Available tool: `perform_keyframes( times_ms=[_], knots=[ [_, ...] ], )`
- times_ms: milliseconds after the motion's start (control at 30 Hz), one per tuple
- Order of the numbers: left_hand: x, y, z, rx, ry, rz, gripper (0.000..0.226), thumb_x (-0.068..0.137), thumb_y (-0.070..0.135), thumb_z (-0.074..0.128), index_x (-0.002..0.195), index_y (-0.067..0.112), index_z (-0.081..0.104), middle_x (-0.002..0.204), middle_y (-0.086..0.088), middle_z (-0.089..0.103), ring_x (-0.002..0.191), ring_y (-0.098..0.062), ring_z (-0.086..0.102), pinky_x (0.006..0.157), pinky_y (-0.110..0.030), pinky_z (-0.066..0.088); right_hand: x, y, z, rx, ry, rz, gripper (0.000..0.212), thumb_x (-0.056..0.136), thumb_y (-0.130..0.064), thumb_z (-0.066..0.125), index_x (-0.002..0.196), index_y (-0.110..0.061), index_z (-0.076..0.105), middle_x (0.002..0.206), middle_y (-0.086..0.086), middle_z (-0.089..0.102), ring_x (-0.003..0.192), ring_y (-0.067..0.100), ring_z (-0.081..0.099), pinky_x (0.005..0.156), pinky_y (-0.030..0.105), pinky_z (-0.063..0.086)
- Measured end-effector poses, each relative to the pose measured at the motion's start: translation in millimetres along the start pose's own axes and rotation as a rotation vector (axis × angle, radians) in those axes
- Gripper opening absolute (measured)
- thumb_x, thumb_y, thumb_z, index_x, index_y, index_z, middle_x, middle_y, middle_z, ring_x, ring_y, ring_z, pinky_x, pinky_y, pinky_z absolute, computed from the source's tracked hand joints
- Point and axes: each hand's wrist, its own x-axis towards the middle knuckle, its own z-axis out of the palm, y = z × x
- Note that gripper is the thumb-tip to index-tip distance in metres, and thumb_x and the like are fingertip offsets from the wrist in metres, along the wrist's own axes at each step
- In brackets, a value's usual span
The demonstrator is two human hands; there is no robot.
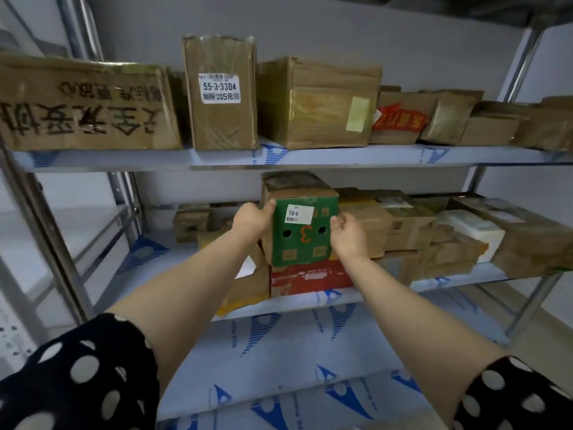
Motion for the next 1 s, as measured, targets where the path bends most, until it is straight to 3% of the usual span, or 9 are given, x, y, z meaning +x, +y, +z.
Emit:
perform_keyframes(
  times_ms=[133,233,300,467,533,633,833,1000],
  knots=[
    [15.0,16.4,18.4,-0.132,0.064,-0.085,0.044,0.092,0.046,0.055,0.108,0.006,0.053,0.099,-0.006,0.058,0.091,-0.022,0.053,0.079,-0.035,0.044,42.7,-4.9,-10.3,0.009,-0.065,0.038,0.05,0.103,-0.037,0.034,0.136,-0.001,0.043,0.14,0.018,0.046,0.127,0.034,0.046,0.1,0.04,0.039],
    [21.0,24.8,27.3,-0.225,0.093,-0.142,0.038,0.091,0.045,0.057,0.102,0.009,0.049,0.097,-0.005,0.059,0.096,-0.023,0.057,0.082,-0.036,0.046,65.3,-8.6,-11.5,0.033,-0.149,0.038,0.054,0.103,-0.041,0.032,0.134,0.0,0.044,0.137,0.018,0.049,0.125,0.034,0.047,0.098,0.038,0.039],
    [23.8,28.4,30.6,-0.261,0.107,-0.177,0.035,0.09,0.045,0.058,0.096,0.012,0.049,0.09,-0.003,0.06,0.096,-0.024,0.059,0.082,-0.036,0.048,75.2,-10.9,-11.3,0.002,-0.183,0.0,0.054,0.103,-0.042,0.03,0.132,0.0,0.047,0.134,0.018,0.051,0.123,0.033,0.049,0.092,0.035,0.04],
    [19.9,37.0,34.0,-0.312,0.116,-0.228,0.039,0.089,0.043,0.062,0.105,0.01,0.049,0.09,-0.004,0.061,0.073,-0.014,0.057,0.058,-0.026,0.044,87.3,-10.9,-9.5,-0.061,-0.234,-0.08,0.048,0.102,-0.043,0.033,0.119,-0.004,0.054,0.106,0.008,0.055,0.108,0.029,0.056,0.074,0.028,0.035],
    [18.5,36.5,33.3,-0.331,0.131,-0.24,0.032,0.087,0.038,0.065,0.095,0.012,0.049,0.095,-0.007,0.064,0.08,-0.018,0.062,0.069,-0.032,0.052,88.0,-12.0,-7.2,-0.047,-0.232,-0.082,0.044,0.102,-0.043,0.034,0.116,-0.005,0.054,0.106,0.007,0.057,0.1,0.027,0.057,0.072,0.028,0.037],
    [11.8,31.8,29.9,-0.352,0.158,-0.234,0.028,0.086,0.035,0.068,0.09,0.014,0.05,0.098,-0.008,0.067,0.093,-0.025,0.065,0.088,-0.039,0.054,80.9,-11.7,-2.8,-0.043,-0.185,-0.109,0.047,0.101,-0.043,0.035,0.124,-0.005,0.051,0.122,0.011,0.057,0.107,0.028,0.056,0.073,0.029,0.037],
    [-22.7,20.1,11.0,-0.386,0.184,-0.213,0.028,0.085,0.035,0.069,0.087,0.013,0.052,0.09,-0.007,0.067,0.091,-0.024,0.066,0.088,-0.038,0.053,38.3,-10.6,-0.7,0.044,-0.104,-0.194,0.045,0.1,-0.043,0.037,0.123,-0.008,0.054,0.124,0.009,0.056,0.109,0.025,0.055,0.075,0.028,0.038],
    [-71.2,2.8,-20.2,-0.358,0.141,-0.184,0.03,0.086,0.036,0.067,0.098,0.011,0.057,0.093,-0.007,0.07,0.089,-0.022,0.068,0.09,-0.04,0.054,-25.5,-10.4,0.3,0.194,-0.006,-0.237,0.038,0.098,-0.042,0.042,0.109,-0.01,0.059,0.113,0.008,0.058,0.106,0.024,0.054,0.087,0.039,0.047]
  ],
)
